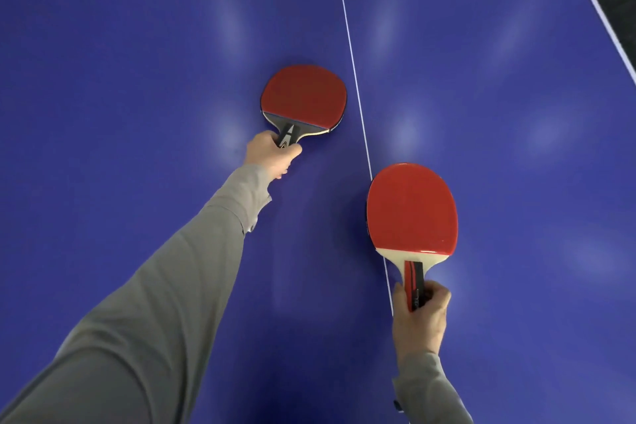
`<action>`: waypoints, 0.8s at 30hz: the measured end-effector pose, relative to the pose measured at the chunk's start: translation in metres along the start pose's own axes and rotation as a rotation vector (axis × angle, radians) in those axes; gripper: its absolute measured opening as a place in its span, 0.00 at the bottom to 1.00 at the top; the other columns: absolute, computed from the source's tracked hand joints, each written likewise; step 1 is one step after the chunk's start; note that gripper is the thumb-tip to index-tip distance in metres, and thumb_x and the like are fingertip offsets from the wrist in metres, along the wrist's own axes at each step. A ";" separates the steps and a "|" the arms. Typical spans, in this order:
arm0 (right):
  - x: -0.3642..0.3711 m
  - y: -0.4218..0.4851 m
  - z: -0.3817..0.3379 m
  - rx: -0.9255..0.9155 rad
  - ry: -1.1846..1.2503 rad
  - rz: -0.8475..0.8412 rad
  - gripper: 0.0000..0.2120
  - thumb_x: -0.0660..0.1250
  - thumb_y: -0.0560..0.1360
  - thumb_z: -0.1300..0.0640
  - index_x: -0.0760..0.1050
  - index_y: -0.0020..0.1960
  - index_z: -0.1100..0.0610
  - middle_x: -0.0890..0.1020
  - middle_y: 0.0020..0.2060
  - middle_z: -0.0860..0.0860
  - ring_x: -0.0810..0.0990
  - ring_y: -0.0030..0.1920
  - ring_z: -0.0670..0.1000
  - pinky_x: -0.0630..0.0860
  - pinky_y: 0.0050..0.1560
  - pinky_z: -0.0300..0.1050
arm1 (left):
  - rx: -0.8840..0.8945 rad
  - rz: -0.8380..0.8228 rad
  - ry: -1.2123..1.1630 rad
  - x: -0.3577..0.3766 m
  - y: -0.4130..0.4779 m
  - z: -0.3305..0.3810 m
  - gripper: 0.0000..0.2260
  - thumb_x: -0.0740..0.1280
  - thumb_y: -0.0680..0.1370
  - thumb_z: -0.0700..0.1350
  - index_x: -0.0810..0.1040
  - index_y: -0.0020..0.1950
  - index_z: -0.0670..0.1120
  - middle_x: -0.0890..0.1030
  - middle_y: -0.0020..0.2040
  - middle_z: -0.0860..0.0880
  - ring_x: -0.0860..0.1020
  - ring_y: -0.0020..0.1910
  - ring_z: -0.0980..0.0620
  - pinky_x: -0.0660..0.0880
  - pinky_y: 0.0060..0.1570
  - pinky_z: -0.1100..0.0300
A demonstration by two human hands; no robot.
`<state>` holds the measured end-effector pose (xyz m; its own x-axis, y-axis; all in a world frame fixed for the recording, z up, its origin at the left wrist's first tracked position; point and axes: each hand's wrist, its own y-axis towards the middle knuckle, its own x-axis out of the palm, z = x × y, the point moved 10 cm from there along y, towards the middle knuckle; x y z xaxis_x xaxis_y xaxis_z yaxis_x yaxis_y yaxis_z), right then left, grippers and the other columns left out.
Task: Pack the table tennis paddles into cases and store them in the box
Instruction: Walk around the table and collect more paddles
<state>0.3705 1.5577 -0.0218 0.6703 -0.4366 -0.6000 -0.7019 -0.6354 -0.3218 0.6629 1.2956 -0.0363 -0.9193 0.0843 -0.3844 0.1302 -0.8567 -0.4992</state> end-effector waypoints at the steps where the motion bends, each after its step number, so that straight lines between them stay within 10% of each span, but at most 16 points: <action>1: -0.004 -0.002 0.000 -0.007 -0.004 -0.003 0.13 0.69 0.73 0.59 0.65 0.49 0.56 0.74 0.42 0.54 0.73 0.38 0.54 0.66 0.36 0.43 | 0.004 0.007 -0.068 0.001 -0.012 -0.003 0.06 0.65 0.69 0.43 0.69 0.33 0.46 0.72 0.26 0.49 0.70 0.24 0.49 0.68 0.24 0.64; 9: -0.042 -0.037 0.023 -0.024 -0.034 -0.086 0.13 0.70 0.73 0.59 0.66 0.50 0.56 0.74 0.35 0.46 0.74 0.34 0.45 0.68 0.33 0.38 | -0.199 0.166 -0.149 0.022 -0.211 -0.143 0.10 0.71 0.71 0.43 0.69 0.40 0.52 0.76 0.32 0.53 0.75 0.32 0.45 0.75 0.39 0.50; 15: -0.053 -0.094 0.063 -0.015 -0.071 -0.213 0.13 0.70 0.73 0.58 0.66 0.49 0.54 0.75 0.35 0.46 0.74 0.33 0.46 0.67 0.31 0.38 | -0.350 0.217 -0.202 0.063 -0.342 -0.217 0.11 0.72 0.70 0.42 0.70 0.39 0.52 0.79 0.32 0.56 0.76 0.28 0.61 0.71 0.30 0.71; 24: -0.004 -0.143 0.063 -0.046 -0.073 -0.458 0.14 0.69 0.74 0.57 0.64 0.51 0.53 0.76 0.37 0.47 0.75 0.34 0.45 0.70 0.29 0.31 | -0.303 -0.118 -0.493 0.097 -0.354 -0.222 0.12 0.68 0.74 0.32 0.73 0.54 0.43 0.80 0.47 0.44 0.79 0.42 0.51 0.78 0.45 0.62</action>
<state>0.4529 1.6902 -0.0203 0.8888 -0.0599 -0.4545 -0.3254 -0.7806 -0.5336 0.6099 1.7199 -0.0693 -0.9887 -0.1386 0.0571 0.0505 -0.6664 -0.7439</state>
